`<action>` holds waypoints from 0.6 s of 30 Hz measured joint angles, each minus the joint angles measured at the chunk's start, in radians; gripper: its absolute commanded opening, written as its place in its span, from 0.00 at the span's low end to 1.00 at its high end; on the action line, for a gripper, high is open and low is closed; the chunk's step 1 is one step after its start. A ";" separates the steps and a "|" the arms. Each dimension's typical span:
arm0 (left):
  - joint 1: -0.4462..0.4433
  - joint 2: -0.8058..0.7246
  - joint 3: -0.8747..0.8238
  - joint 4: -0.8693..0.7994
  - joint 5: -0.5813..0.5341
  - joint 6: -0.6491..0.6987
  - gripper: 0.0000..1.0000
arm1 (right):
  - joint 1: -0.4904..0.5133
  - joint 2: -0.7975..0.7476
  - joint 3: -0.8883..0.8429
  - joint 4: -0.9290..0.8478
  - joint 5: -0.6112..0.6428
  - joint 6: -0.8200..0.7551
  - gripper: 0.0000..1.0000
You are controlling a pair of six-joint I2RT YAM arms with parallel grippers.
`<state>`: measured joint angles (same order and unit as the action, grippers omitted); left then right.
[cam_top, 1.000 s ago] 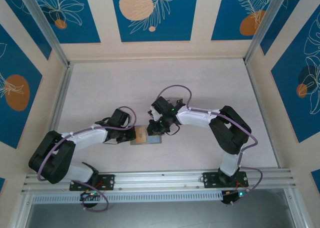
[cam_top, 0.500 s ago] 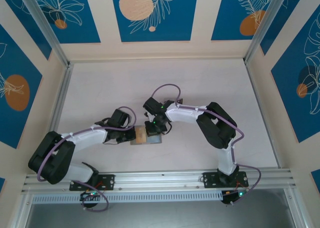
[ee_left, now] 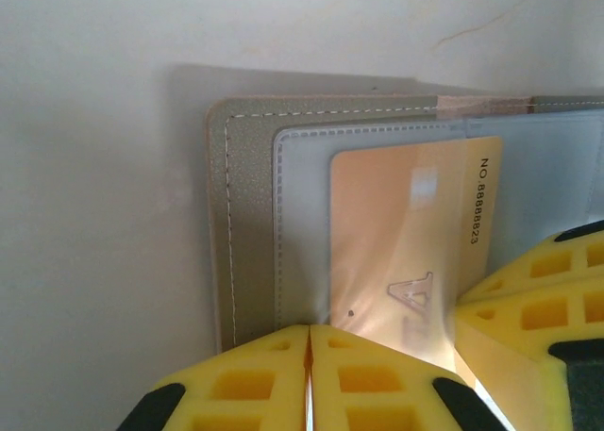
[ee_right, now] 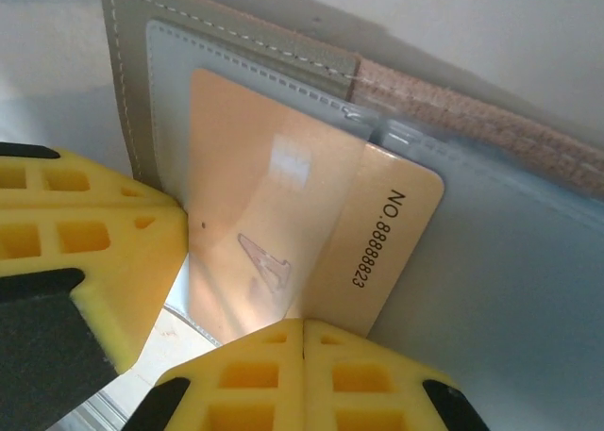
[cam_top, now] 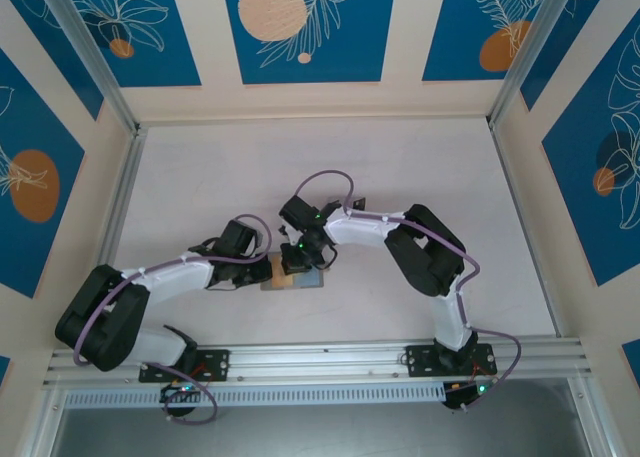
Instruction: Put the credit cards into the card holder
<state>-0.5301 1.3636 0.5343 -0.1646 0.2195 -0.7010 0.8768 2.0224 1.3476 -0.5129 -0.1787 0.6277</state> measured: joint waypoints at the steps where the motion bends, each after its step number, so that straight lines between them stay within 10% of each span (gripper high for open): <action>1: 0.000 -0.004 -0.001 -0.002 -0.002 0.000 0.09 | 0.000 0.000 0.000 0.000 -0.002 0.000 0.00; 18: 0.008 -0.080 -0.004 -0.110 -0.042 0.004 0.07 | -0.006 -0.088 -0.025 -0.054 0.043 -0.024 0.00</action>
<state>-0.5217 1.2831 0.5304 -0.2745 0.1776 -0.6968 0.8703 1.9347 1.3224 -0.5671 -0.1352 0.6033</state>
